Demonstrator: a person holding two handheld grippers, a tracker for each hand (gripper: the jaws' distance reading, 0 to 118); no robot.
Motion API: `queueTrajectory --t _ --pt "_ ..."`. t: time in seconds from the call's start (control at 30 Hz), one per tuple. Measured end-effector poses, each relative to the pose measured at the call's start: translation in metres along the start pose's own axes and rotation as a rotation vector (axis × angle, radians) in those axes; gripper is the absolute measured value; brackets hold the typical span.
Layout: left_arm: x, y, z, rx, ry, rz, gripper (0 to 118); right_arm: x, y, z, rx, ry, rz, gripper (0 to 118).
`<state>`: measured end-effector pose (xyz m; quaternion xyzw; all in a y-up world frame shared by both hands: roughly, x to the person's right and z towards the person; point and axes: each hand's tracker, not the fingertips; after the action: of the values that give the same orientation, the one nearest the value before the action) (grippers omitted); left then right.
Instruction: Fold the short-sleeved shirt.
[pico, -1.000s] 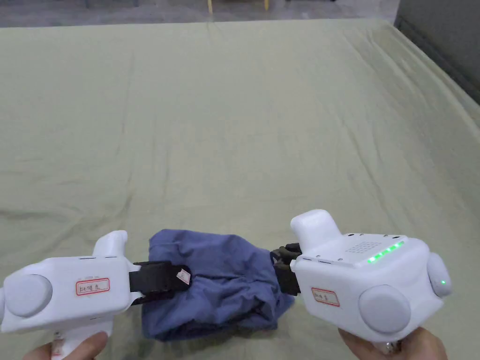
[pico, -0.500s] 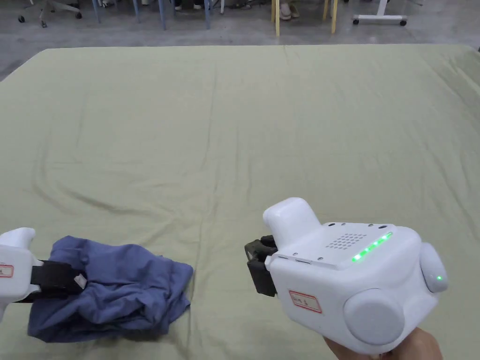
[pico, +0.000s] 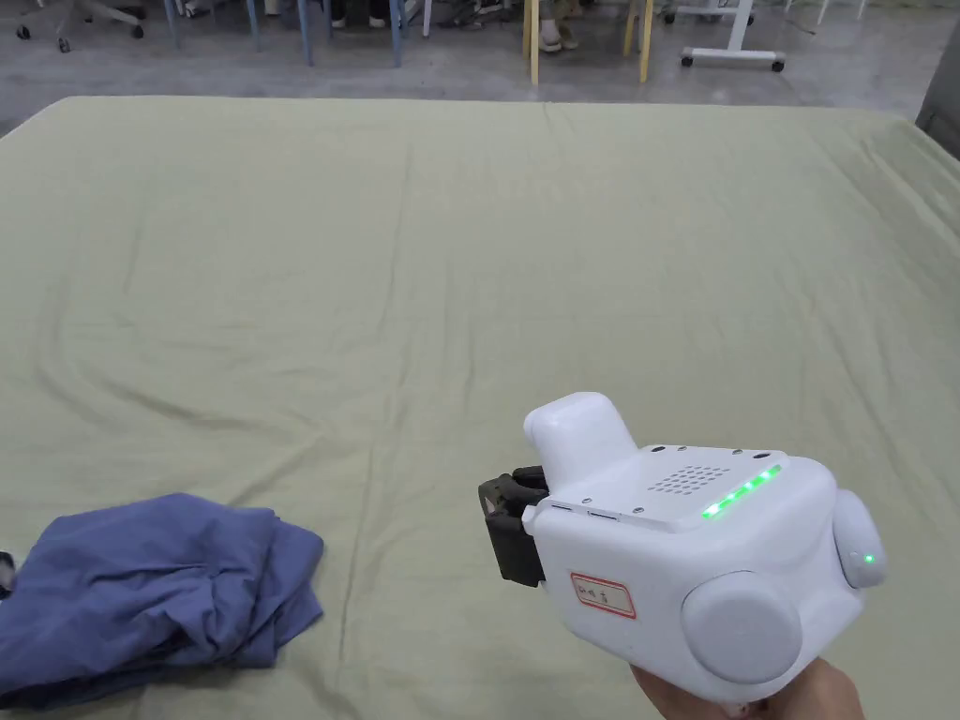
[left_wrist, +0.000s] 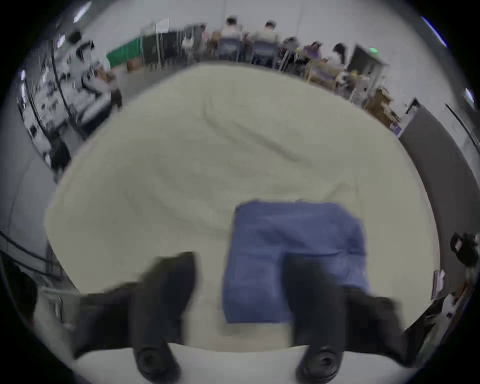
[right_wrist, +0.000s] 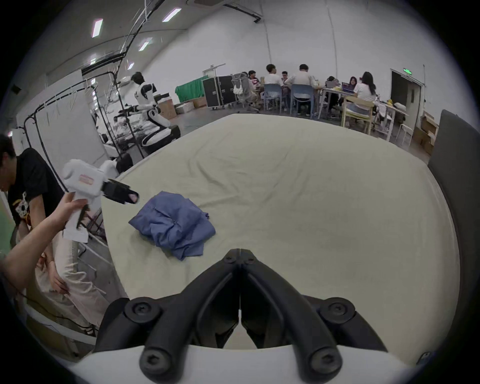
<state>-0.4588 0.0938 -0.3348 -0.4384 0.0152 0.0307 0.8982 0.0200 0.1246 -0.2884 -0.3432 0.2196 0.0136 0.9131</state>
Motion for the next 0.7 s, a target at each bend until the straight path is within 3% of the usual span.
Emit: queueTrajectory --t 0.07,0.23,0.37,0.53,0.7 --pt "0.034 0.001 0.037 0.126 0.020 -0.020 0 0.012 -0.002 0.014 0.025 -0.020 -0.028 2" --pt "0.130 0.006 0.112 0.408 -0.014 -0.045 0 0.041 -0.008 0.062 0.086 -0.108 -0.056 2" --pt "0.206 0.010 0.158 0.582 -0.136 -0.082 0 0.068 -0.013 0.111 0.153 -0.189 -0.084 2" --pt "0.292 0.026 0.203 0.697 -0.202 -0.208 0 0.103 -0.006 0.183 0.279 -0.356 -0.081 2" --pt "0.339 0.051 0.227 0.818 -0.207 -0.227 0 0.133 0.012 0.245 0.447 -0.490 -0.098 2"
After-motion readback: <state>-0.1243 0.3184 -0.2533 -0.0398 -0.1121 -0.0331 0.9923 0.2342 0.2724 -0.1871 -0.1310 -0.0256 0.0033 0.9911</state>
